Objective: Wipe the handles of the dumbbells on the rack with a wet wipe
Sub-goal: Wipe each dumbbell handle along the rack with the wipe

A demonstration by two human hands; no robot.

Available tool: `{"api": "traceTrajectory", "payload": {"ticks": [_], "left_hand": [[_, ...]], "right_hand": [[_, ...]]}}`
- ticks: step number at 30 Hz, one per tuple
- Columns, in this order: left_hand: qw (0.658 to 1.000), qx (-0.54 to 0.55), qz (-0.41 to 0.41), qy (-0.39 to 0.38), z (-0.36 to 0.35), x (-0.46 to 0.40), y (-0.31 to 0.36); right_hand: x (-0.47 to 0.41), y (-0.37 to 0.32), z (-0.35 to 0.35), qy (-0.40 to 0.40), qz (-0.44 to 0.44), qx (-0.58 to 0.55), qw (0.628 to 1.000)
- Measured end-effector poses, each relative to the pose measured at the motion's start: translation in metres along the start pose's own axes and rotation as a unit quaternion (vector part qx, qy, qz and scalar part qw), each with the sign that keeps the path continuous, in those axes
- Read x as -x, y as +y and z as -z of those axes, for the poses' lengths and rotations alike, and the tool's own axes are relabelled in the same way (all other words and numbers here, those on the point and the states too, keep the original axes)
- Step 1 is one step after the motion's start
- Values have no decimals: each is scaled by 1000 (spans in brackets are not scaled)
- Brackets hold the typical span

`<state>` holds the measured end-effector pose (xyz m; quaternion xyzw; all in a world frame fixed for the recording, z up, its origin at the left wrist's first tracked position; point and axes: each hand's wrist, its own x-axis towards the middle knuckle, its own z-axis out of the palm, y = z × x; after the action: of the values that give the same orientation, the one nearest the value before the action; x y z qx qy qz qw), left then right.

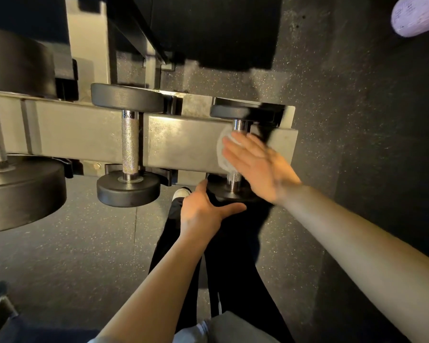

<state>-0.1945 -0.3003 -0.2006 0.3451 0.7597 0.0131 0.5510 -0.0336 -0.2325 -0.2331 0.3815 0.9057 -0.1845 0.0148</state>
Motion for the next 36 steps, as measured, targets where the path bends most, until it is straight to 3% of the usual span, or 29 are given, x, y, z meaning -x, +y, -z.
{"api": "traceTrajectory", "payload": {"ticks": [2, 4, 5, 7, 10, 11, 14, 18, 20, 21, 23, 25, 27, 29, 30, 34, 36], "left_hand": [[1000, -1, 3, -5, 0, 1, 1], [1000, 8, 2, -7, 1, 2, 1], [1000, 16, 2, -8, 1, 3, 2], [1000, 26, 6, -12, 2, 5, 4], [1000, 24, 8, -19, 2, 5, 5], [999, 25, 7, -21, 2, 6, 6], [1000, 27, 1, -13, 2, 7, 6], [1000, 19, -15, 1, 0, 6, 3], [1000, 18, -20, 6, -1, 6, 1], [999, 24, -20, 9, -2, 6, 1], [999, 32, -14, 11, -3, 5, 0], [999, 33, -12, 9, -3, 4, -1], [999, 33, -10, 7, -3, 3, -2], [999, 32, -11, 4, -3, 2, -1], [999, 30, -12, 3, -3, 1, -2], [1000, 15, -13, -6, -2, 3, 0], [1000, 18, -17, -6, -1, 3, 1]], "right_hand": [[19, -8, -4, 24, -15, -88, 996], [36, -20, 3, 78, -114, -202, 970], [41, -23, 8, 139, -190, -252, 939], [40, -25, 22, 226, -348, -378, 827], [27, -23, 34, 284, -496, -539, 618], [24, -25, 38, 281, -511, -540, 606], [13, -40, 33, 205, -483, -581, 622], [7, -57, 13, 91, -330, -679, 650], [5, -56, 13, 27, -322, -707, 629], [4, -54, 13, 40, -337, -704, 624], [-7, -50, 12, 139, -378, -680, 613], [-27, -48, 9, 237, -429, -595, 638], [-45, -43, 5, 311, -499, -556, 588], [-53, -40, 0, 339, -515, -572, 541], [-53, -42, -2, 312, -515, -575, 554], [-39, -51, -13, 11, -555, -402, 728], [-37, -45, -11, -58, -551, -356, 753]]}}
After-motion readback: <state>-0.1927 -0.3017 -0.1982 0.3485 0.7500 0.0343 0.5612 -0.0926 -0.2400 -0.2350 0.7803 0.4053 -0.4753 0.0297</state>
